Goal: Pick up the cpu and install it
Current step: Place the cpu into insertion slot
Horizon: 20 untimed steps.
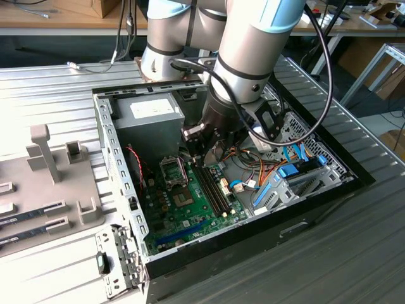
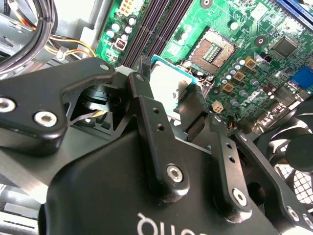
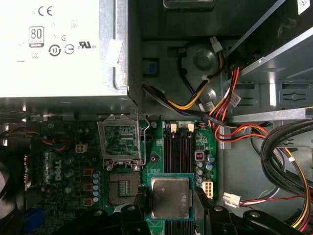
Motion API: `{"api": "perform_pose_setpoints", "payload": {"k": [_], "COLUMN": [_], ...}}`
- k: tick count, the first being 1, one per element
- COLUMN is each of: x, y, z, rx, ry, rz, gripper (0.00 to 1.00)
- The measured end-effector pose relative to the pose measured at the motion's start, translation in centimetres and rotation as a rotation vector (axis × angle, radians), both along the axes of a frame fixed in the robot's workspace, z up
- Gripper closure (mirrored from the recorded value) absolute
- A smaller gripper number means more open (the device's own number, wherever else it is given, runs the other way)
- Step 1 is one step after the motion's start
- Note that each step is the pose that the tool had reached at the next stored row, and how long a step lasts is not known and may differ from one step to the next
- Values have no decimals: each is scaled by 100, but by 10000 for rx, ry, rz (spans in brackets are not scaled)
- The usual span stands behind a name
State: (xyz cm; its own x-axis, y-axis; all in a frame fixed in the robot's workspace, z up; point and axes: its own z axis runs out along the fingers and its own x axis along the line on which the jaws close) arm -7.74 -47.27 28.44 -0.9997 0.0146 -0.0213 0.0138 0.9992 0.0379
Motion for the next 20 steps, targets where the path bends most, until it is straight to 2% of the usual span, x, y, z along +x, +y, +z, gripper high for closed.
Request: {"api": "perform_pose_setpoints", "payload": {"k": [20], "x": [0], "y": [0], "z": [-64], "rx": [0], "ry": [0], "rz": [0], "gripper": [53]}}
